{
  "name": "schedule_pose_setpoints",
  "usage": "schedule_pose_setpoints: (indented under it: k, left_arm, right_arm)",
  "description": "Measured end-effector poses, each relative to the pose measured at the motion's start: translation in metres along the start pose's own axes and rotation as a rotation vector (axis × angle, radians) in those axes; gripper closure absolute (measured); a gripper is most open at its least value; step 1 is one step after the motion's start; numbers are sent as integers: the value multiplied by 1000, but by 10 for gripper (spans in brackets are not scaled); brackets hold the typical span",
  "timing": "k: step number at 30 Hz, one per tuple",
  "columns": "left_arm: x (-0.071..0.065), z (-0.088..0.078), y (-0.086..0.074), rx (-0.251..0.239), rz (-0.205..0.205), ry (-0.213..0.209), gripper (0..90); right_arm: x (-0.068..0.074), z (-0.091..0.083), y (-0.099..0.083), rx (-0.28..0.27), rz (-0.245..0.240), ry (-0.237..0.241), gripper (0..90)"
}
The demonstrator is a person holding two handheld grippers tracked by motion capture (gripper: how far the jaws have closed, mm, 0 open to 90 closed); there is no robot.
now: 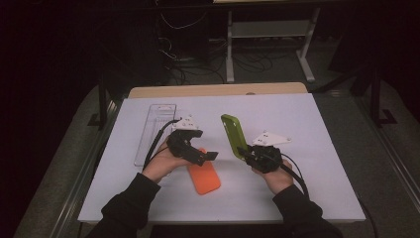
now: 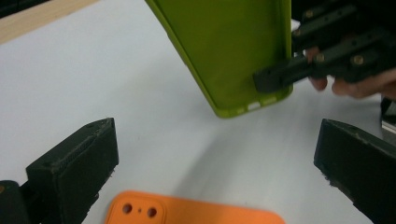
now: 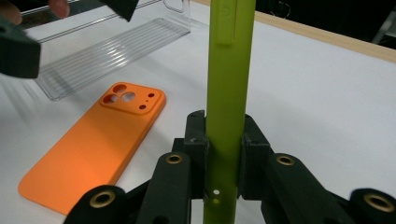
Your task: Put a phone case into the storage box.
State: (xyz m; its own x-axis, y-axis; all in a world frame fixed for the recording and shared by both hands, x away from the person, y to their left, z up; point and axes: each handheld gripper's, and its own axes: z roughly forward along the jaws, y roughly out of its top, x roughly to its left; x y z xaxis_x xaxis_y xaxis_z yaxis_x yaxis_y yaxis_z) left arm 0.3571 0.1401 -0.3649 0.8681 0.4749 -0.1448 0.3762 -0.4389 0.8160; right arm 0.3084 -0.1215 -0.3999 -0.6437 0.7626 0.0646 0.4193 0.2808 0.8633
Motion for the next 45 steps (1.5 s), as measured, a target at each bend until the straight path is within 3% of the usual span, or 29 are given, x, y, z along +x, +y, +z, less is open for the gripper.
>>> schedule_pose_setpoints:
  k: [4,8,22,27,31,34,45]
  left_arm:
    - [2,4,8,-31,-1,2,0]
    - [2,7,14,-93,-33,-1,0]
    - [4,14,8,-157,-84,-18,0]
    - [4,15,8,-150,-46,-23,0]
    - [1,18,7,-154,-54,-30,0]
    - [1,18,7,-158,-38,-31,0]
    - [-1,20,6,-172,-65,-12,0]
  right_arm:
    - [0,-1,1,-15,13,14,757]
    - [2,0,2,-19,23,25,757]
    - [18,6,3,-20,22,75,757]
    - [24,9,3,-20,18,89,756]
    - [27,13,2,-16,10,101,756]
    - [30,15,1,-16,6,108,756]
    - [37,18,1,-19,6,113,756]
